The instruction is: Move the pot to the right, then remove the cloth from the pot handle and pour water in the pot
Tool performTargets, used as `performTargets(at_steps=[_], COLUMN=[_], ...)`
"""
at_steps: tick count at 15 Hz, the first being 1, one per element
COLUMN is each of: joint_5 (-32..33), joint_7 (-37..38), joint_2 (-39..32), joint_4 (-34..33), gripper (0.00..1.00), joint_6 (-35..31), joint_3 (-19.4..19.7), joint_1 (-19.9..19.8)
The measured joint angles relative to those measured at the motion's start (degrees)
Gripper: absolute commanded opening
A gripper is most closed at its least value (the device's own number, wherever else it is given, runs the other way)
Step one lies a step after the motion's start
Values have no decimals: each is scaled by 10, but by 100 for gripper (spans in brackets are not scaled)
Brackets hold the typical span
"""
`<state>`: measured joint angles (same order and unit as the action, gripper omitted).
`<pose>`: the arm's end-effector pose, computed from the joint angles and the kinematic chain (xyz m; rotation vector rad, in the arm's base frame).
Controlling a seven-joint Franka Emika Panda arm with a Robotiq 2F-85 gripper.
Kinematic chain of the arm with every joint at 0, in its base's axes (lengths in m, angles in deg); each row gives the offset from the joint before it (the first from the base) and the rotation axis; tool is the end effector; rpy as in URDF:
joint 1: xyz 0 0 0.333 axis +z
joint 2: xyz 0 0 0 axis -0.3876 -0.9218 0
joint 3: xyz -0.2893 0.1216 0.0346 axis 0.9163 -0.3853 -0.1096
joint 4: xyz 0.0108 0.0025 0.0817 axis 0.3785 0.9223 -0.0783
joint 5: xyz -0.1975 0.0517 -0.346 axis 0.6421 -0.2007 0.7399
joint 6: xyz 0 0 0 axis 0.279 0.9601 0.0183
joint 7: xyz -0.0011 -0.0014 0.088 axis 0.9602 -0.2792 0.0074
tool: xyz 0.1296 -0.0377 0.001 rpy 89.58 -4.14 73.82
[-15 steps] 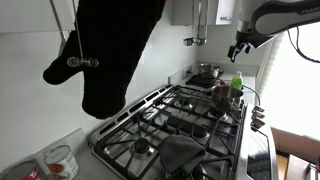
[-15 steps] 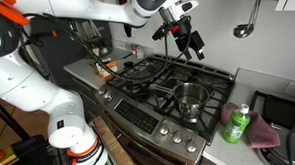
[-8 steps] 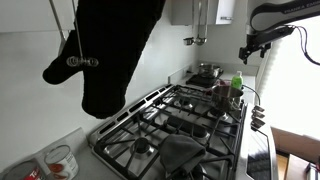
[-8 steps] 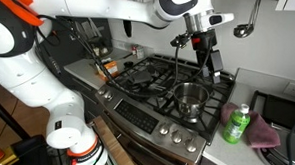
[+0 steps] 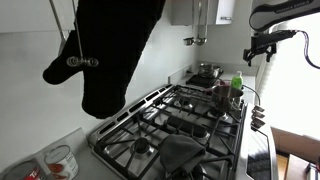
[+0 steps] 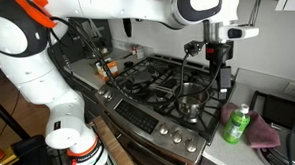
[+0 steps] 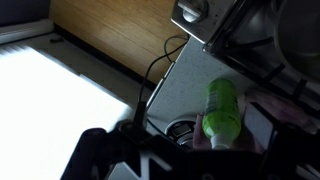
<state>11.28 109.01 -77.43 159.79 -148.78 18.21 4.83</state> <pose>0.4400 -0.3222 0.5461 2.5638 -1.1994 0.0141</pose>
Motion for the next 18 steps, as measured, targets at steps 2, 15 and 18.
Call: performTargets(at_steps=[2,15,18], joint_5=[-1,-211,-262], joint_7=[2,-12,-12], joint_2=[-1,-124,-166], joint_4=[-2,-108,-143], gripper=[100,100,100], joint_6=[2,1,2], joint_3=[-1,68,76], joint_1=[0,-29,-46])
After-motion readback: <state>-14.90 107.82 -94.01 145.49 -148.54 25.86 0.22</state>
